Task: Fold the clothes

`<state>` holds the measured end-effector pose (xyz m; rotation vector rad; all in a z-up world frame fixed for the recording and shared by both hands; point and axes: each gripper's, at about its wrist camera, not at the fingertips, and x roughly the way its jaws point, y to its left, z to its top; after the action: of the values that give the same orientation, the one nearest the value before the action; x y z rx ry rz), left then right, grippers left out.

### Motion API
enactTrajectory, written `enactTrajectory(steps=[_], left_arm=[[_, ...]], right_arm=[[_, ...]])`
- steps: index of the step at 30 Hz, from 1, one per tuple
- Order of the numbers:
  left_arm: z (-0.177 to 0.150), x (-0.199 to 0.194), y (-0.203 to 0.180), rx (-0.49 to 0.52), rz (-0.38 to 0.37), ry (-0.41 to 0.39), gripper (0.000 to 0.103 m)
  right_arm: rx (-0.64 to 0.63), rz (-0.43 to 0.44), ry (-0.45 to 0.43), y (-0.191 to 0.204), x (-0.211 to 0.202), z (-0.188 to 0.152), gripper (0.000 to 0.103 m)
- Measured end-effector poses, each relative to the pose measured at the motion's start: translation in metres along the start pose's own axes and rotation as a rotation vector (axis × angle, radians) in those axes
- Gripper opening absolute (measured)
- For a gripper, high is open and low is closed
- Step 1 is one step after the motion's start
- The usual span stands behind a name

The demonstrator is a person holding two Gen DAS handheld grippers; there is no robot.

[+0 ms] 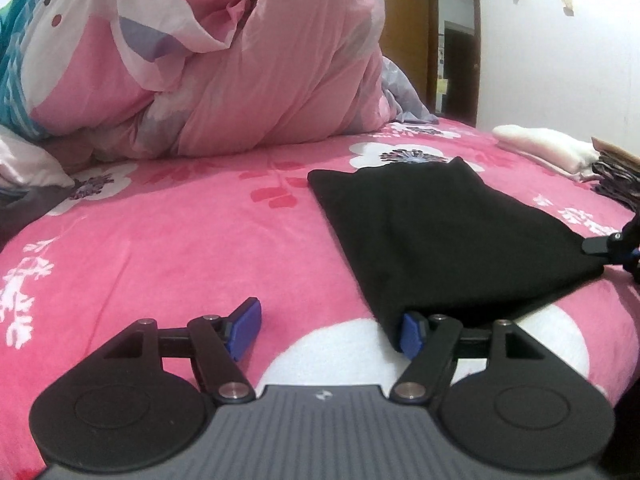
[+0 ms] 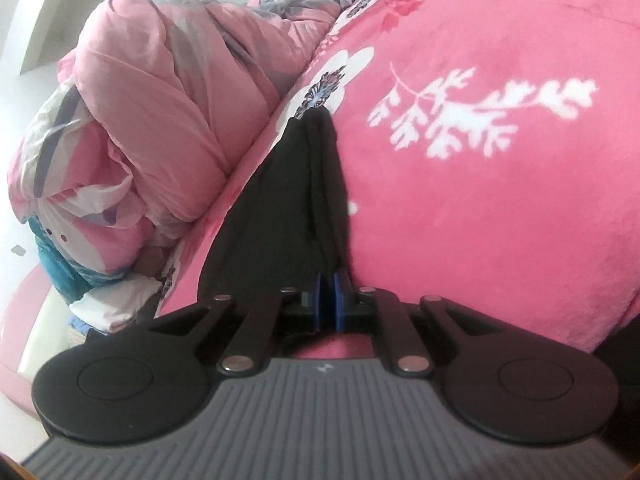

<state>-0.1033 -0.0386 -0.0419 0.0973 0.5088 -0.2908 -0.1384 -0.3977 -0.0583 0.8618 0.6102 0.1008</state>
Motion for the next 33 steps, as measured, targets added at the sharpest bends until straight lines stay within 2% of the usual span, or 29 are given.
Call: enactTrajectory(steps=[5,7,10,14,17,18,23,29,33], left_arm=[[0.001,0.000,0.004,-0.018,-0.019,0.008,0.071],[0.002,0.000,0.006,-0.033,-0.025,0.010,0.072],[0.002,0.000,0.011,-0.077,-0.043,0.018,0.072],[0.001,0.001,0.017,-0.120,-0.052,0.018,0.074],[0.001,0.001,0.021,-0.158,-0.062,0.016,0.074],[0.001,0.001,0.023,-0.166,-0.067,0.016,0.074],[-0.003,-0.003,0.026,-0.115,-0.089,0.011,0.073],[-0.010,-0.027,0.030,-0.018,-0.091,0.006,0.077],[-0.008,-0.042,0.042,-0.047,-0.066,-0.004,0.079]], right_arm=[[-0.127,-0.094,-0.069,0.014,-0.023,0.004,0.009],[-0.176,-0.102,-0.094,0.022,-0.032,0.004,0.009],[-0.283,-0.074,-0.101,0.038,-0.036,-0.001,0.009],[-0.397,-0.023,-0.042,0.055,-0.019,-0.012,0.009],[-0.395,-0.054,0.022,0.048,0.001,-0.019,0.008],[-0.386,-0.070,0.035,0.043,0.007,-0.021,0.003],[-0.312,-0.035,0.031,0.029,0.007,-0.020,0.000],[-0.325,-0.039,0.028,0.030,0.006,-0.024,0.000],[-0.368,-0.040,0.046,0.036,0.004,-0.022,0.001]])
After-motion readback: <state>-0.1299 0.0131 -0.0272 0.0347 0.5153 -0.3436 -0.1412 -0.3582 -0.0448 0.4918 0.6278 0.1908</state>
